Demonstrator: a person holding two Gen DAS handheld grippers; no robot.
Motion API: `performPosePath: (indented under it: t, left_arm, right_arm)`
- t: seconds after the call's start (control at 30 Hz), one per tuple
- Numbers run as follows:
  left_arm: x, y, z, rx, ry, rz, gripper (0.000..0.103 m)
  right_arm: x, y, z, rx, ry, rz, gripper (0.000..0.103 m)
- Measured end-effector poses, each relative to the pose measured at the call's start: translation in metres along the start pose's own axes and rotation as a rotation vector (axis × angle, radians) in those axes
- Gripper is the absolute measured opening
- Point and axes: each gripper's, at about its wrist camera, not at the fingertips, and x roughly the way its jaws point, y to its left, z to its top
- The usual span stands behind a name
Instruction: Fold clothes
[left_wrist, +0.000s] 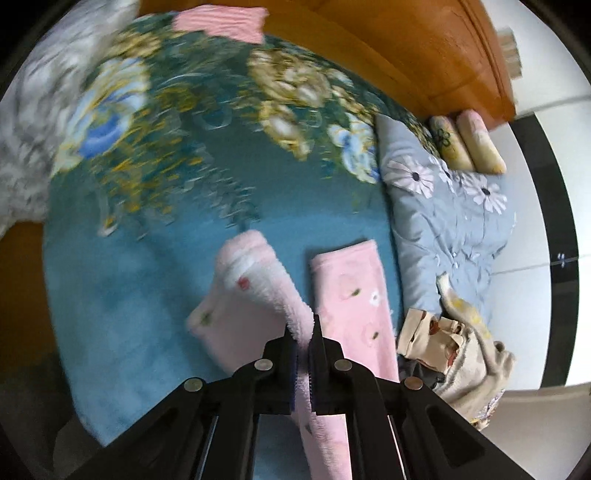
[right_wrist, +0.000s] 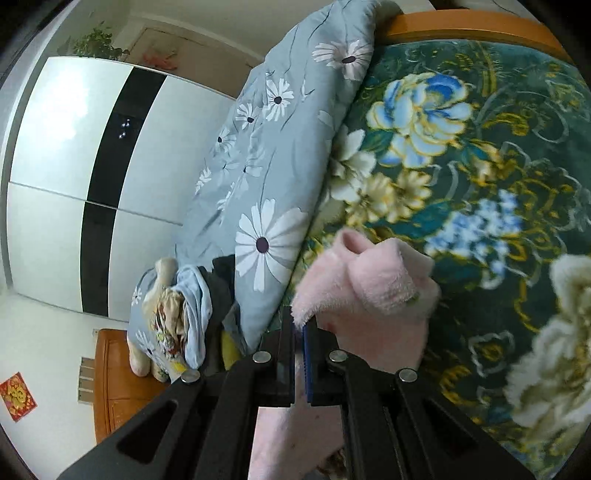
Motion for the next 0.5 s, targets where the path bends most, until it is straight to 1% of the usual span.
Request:
performPosePath:
  t: [0.13, 0.2, 0.3, 0.4, 0.5]
  left_arm:
    - [0.040, -0.053, 0.013, 0.035, 0.036, 0.035, 0.005]
    - [0.060, -0.080, 0.020, 0.069, 0.052, 0.046, 0.005]
    - [0.092, -0.115, 0.024, 0.146, 0.076, 0.086, 0.005]
    - [0.124, -0.144, 0.027, 0.231, 0.102, 0.130, 0.005]
    - [0.152, -0.156, 0.026, 0.331, 0.136, 0.175, 0.005]
  right_arm:
    - [0.039, 0.024, 0.013, -0.029, 0.011, -0.017, 0.003]
    - [0.057, 0.032, 0.019, -0.024, 0.013, -0.020, 0.003]
    - [0.080, 0.044, 0.029, 0.011, 0.012, -0.026, 0.003]
    - [0.095, 0.058, 0.037, -0.010, 0.007, -0.053, 0.003]
    - [0.106, 0.068, 0.045, -0.027, -0.007, -0.086, 0.003]
